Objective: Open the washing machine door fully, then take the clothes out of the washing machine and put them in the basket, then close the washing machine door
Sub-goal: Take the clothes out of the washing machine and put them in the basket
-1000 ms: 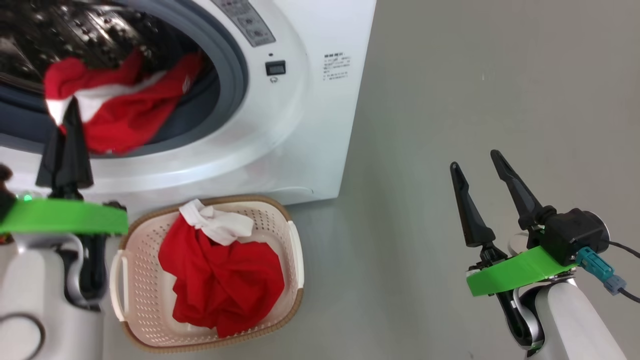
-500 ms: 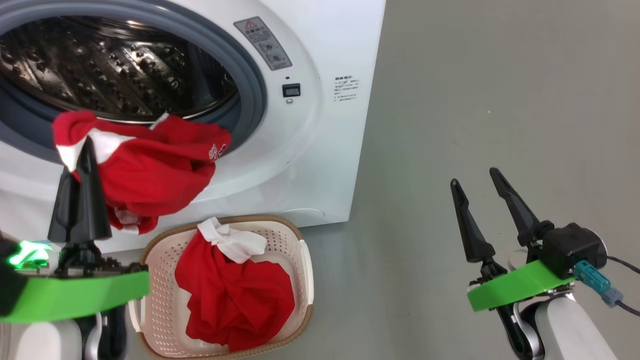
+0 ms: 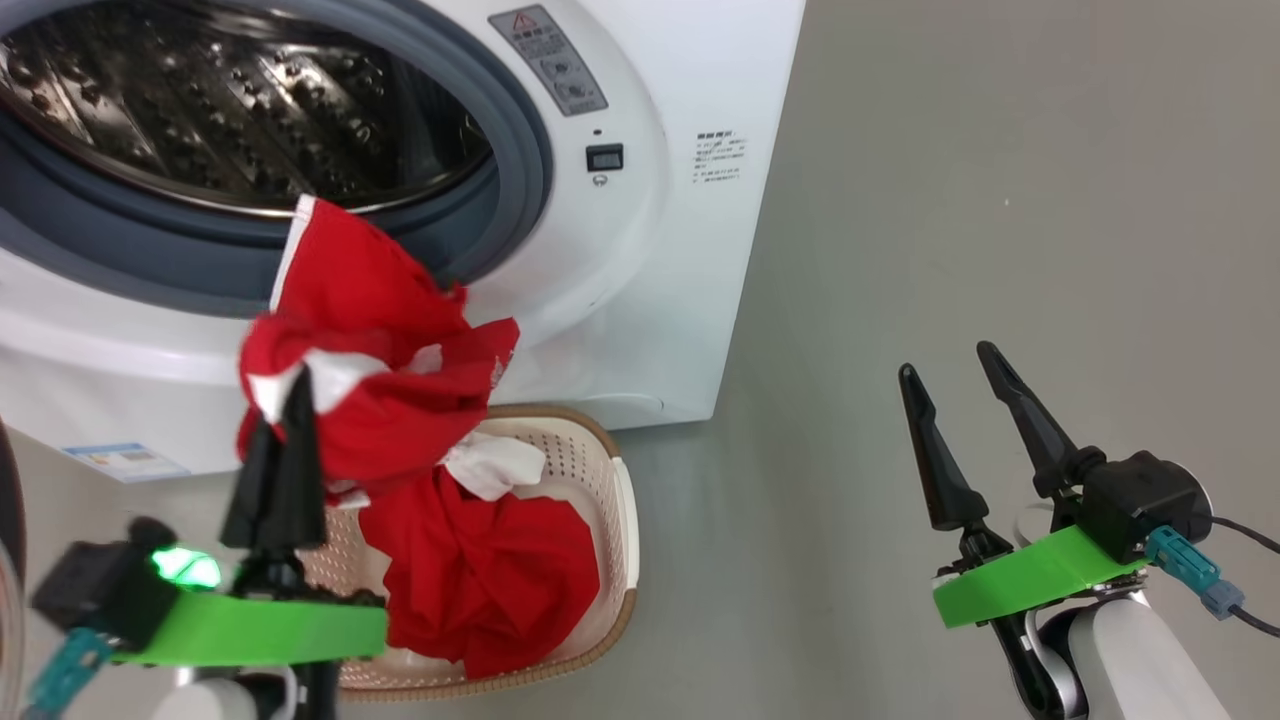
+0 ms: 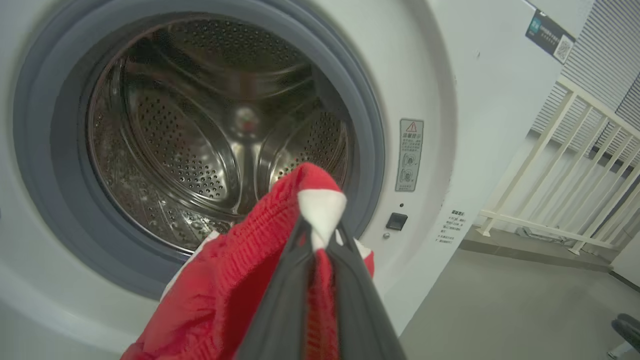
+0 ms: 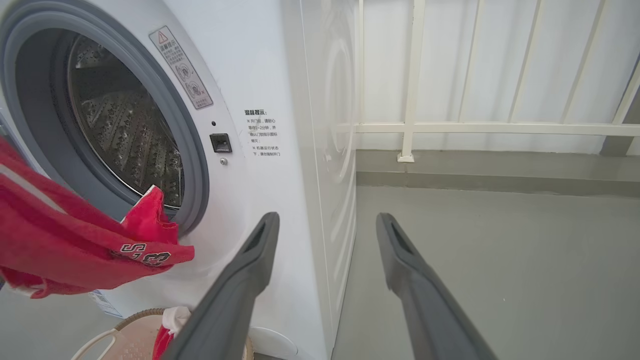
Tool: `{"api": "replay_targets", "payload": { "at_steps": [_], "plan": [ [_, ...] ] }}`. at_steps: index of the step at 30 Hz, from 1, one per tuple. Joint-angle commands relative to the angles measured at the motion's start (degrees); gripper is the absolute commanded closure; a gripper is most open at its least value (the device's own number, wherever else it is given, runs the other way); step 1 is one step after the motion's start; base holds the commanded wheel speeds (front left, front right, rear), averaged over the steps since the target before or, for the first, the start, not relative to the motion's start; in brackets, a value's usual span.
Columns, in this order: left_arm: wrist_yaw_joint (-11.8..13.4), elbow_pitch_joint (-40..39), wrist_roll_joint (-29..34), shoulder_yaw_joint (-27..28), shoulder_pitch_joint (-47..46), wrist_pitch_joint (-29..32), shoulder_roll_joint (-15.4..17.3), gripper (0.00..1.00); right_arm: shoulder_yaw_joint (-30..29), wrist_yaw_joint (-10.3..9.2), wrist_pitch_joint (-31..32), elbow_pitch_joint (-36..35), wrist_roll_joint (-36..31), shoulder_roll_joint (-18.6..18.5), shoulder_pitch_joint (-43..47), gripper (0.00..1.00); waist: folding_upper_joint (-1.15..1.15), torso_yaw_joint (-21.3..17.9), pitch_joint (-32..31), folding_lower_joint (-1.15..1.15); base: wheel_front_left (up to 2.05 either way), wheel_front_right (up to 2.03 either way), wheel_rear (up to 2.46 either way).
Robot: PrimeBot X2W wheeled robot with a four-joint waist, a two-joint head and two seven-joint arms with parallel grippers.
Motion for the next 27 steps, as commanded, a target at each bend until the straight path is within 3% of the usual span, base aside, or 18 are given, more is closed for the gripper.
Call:
{"api": "replay_targets", "payload": {
  "at_steps": [1, 20, 27],
  "plan": [
    [0.0, 0.03, -0.47, 1.12, -0.31, -0.18, 0.73, 1.0, 1.46, 0.39, -0.36, -1.61, -0.17, 0.07, -1.01, 0.0, 0.0, 0.15, 1.1, 0.0, 0.0, 0.0, 0.0],
    [-1.36, 38.8, -6.87, -3.4, -15.43, -0.75, 0.31, 1.0, 1.54, 0.39, -0.36, -3.12, -0.65, 0.07, -4.85, 0.0, 0.0, -2.94, 11.81, 0.0, 0.0, 0.0, 0.0],
    [-1.4, 51.82, -9.25, -7.79, -22.52, -0.76, 0.47, 1.0, 1.84, 0.39, -0.36, -3.54, -0.51, 0.07, -6.86, 0.0, 0.0, -3.32, 16.15, 0.0, 0.0, 0.0, 0.0]
  ]
}}
